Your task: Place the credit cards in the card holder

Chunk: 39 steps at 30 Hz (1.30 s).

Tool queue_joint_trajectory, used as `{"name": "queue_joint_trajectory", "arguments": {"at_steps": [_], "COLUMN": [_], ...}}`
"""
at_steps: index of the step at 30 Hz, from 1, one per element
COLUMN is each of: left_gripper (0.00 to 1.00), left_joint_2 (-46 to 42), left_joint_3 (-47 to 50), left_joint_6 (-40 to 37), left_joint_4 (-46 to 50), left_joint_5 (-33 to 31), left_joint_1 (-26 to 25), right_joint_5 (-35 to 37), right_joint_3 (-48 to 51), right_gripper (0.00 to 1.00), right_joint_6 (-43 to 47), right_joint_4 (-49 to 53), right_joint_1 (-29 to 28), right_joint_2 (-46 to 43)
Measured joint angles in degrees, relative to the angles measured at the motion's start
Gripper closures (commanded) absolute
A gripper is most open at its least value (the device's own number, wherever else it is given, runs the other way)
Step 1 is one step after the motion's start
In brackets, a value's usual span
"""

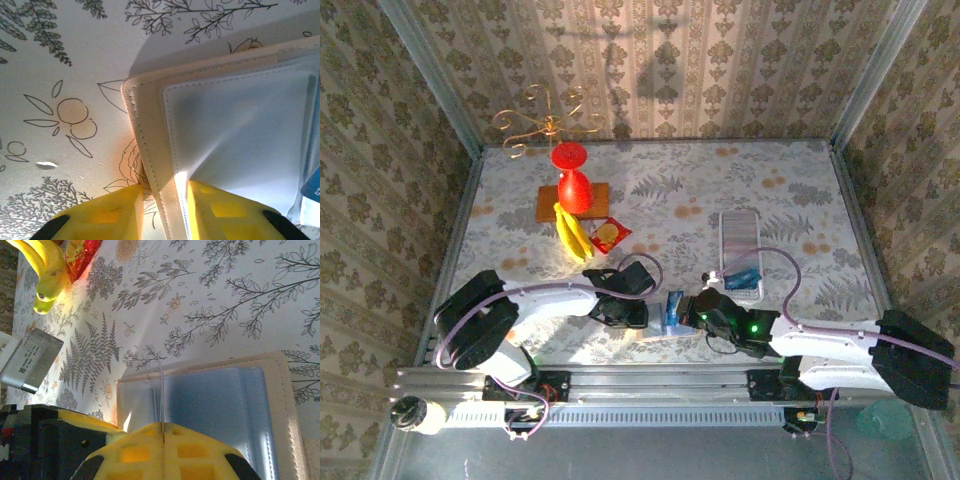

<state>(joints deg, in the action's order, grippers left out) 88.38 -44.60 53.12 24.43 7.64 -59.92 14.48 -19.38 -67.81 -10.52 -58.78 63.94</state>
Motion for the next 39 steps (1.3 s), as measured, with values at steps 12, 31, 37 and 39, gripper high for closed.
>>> {"name": "queue_joint_trajectory", "arguments": {"at_steps": [12, 31, 37, 39], "left_gripper": [0.75, 0.76, 0.76, 0.76], "left_joint_2": [0.0, 0.0, 0.0, 0.0], "left_joint_3": [0.1, 0.2, 0.2, 0.2], "left_joint_6": [0.0, 0.0, 0.0, 0.0], "left_joint_4": [-0.4, -0.8, -0.8, -0.8], "left_joint_5": [0.2, 0.5, 0.5, 0.6], "left_joint_1": [0.0, 0.0, 0.0, 0.0], "right_joint_5": [0.2, -2.7, -3.3, -3.3], "right_joint_3": [1.8, 1.8, 1.8, 1.7], "right_gripper": [1.00, 1.00, 1.00, 1.00], "right_joint_6": [-1.0, -1.7, -3.1, -3.5], "right_joint_4": [-4.6, -7.1, -6.2, -5.8], "right_joint_1": [0.0, -0.9, -1.9, -2.2], "right_joint_2": [1.4, 4.5, 4.5, 4.5]}}
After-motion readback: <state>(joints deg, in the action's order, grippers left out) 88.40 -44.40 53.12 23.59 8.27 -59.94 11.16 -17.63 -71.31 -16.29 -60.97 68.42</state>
